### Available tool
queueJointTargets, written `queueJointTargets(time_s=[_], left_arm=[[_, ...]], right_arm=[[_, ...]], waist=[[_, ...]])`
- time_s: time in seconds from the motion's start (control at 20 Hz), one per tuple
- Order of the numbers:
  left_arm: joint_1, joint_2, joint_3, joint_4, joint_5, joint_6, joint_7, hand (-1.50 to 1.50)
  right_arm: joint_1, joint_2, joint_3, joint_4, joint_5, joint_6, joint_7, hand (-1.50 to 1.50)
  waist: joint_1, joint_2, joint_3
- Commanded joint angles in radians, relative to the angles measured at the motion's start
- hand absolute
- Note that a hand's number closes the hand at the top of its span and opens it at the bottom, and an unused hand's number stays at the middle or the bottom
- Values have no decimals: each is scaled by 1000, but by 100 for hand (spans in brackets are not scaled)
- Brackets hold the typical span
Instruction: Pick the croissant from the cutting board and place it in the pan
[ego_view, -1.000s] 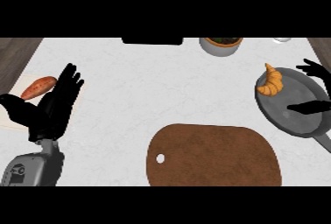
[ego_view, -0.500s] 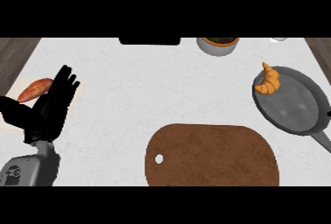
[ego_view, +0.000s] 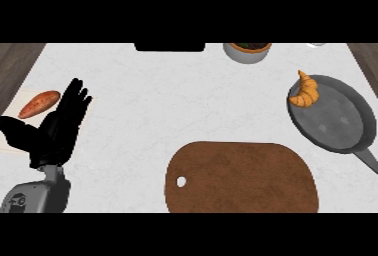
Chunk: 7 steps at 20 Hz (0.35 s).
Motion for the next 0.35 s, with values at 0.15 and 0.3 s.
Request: queueJointTargets(time_s=[0.15, 0.3], left_arm=[[-23, -14, -2, -1, 2, 16, 20, 0], [6, 15, 22, 23, 21, -25, -13, 0]], right_arm=[[90, -52, 4, -20, -32, 199, -164, -150], [105, -37, 25, -31, -31, 193, -170, -150]], waist=[[-5, -3, 0], [0, -2, -1]])
